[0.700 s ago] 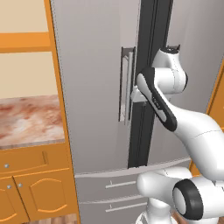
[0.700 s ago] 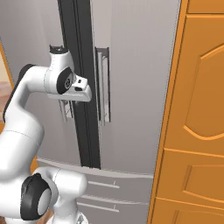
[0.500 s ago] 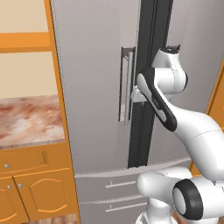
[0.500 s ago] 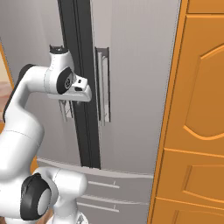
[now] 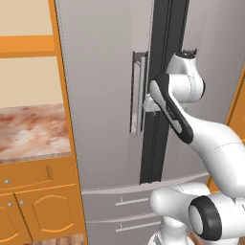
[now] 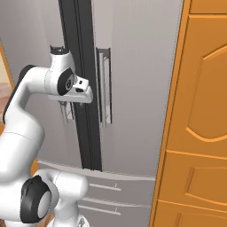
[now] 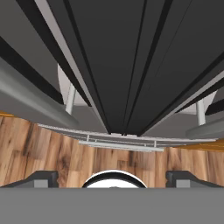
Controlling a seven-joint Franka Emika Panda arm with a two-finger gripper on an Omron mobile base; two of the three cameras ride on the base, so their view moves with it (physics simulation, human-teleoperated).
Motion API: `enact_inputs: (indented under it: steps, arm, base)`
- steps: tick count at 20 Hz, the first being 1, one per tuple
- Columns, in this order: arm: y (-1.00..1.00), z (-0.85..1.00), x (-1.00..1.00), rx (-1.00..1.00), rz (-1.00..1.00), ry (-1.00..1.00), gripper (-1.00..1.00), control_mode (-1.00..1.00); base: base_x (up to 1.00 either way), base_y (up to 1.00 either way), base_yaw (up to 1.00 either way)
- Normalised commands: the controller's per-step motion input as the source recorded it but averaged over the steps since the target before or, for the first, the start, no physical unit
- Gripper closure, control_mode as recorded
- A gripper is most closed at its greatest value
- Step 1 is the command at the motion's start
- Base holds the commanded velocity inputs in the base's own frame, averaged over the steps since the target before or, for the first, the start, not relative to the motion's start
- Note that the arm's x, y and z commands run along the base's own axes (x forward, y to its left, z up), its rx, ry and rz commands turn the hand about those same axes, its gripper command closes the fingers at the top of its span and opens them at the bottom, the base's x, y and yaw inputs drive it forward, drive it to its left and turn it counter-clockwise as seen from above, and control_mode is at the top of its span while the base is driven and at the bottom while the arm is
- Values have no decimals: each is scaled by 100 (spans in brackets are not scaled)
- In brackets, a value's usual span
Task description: Retrieve the sausage and cheese from the fridge and place them on the cutting board on the counter.
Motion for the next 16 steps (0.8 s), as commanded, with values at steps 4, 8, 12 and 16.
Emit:
enact_inputs:
  steps: [4,8,12,16]
  arm:
    - [0,0,0,0,0,0,-100,100]
    - [0,0,0,0,0,0,-100,100]
    - [0,0,0,0,0,0,-100,100]
    - [0,0,0,0,0,0,-100,100]
  base:
    - [0,0,0]
    - [-5,0,0]
    - [-36,-4,0]
    - [-73,-28,-3]
